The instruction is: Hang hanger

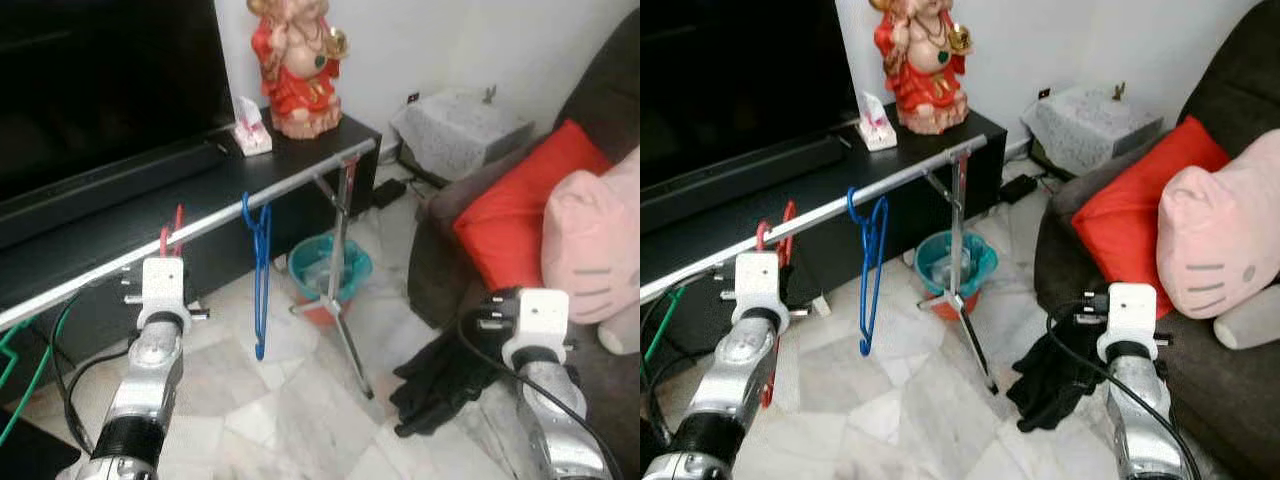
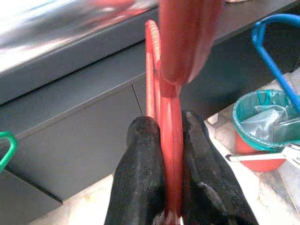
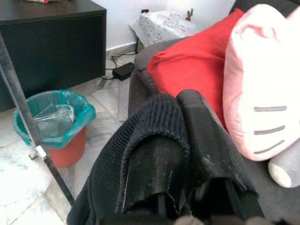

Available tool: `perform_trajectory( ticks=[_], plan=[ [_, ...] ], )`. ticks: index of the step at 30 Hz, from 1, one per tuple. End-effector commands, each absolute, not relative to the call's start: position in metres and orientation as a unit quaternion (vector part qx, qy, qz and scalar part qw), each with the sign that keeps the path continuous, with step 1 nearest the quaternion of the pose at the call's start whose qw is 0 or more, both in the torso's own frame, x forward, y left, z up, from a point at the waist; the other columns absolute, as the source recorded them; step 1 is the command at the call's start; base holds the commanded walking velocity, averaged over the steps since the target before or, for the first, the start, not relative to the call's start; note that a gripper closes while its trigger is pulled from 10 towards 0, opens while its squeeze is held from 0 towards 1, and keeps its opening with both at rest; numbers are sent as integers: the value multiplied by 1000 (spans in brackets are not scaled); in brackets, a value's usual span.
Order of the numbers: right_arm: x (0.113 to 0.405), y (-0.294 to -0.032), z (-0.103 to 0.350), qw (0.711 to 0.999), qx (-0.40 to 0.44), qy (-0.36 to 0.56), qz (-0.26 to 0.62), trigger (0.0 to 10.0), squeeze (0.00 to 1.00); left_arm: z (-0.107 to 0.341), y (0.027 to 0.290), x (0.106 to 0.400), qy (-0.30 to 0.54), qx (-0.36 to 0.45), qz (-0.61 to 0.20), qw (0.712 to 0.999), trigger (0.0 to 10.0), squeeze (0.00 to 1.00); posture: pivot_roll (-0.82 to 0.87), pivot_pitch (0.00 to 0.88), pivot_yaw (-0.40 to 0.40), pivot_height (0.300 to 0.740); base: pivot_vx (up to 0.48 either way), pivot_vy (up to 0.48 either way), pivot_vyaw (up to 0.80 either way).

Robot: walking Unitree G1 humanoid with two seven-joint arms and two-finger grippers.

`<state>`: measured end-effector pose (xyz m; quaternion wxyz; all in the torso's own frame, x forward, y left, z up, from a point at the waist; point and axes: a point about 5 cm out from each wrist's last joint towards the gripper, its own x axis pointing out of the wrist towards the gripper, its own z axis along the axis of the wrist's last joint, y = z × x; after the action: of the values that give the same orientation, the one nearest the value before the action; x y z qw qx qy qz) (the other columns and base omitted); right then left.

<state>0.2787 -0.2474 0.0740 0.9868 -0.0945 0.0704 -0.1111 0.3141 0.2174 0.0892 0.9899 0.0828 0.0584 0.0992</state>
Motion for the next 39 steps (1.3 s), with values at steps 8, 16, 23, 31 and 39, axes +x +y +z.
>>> perform_trajectory(
  ticks=[8, 16, 23, 31, 39],
  plan=[
    [275, -247, 76, 987, -95, 61, -111, 10000, 0, 75, 219, 283, 56, 82, 76, 992, 10000, 0, -4, 0, 33, 740, 0, 0, 0],
    [271, -238, 75, 988, -86, 58, -111, 10000, 0, 56, 224, 273, 95, 91, 75, 989, 10000, 0, -16, 0, 65, 740, 0, 0, 0],
    [271, -233, 75, 989, -80, 57, -111, 10000, 0, 59, 221, 281, 90, 79, 64, 991, 10000, 0, -40, 0, 72, 740, 0, 0, 0],
    [270, -235, 79, 989, -82, 54, -111, 10000, 0, 57, 213, 285, 91, 70, 56, 992, 10000, 0, -59, 0, 66, 740, 0, 0, 0],
    [275, -242, 80, 987, -87, 60, -120, 10000, 0, 63, 206, 291, 79, 60, 53, 994, 10000, 0, -16, 0, 51, 740, 0, 0, 0]
  ],
)
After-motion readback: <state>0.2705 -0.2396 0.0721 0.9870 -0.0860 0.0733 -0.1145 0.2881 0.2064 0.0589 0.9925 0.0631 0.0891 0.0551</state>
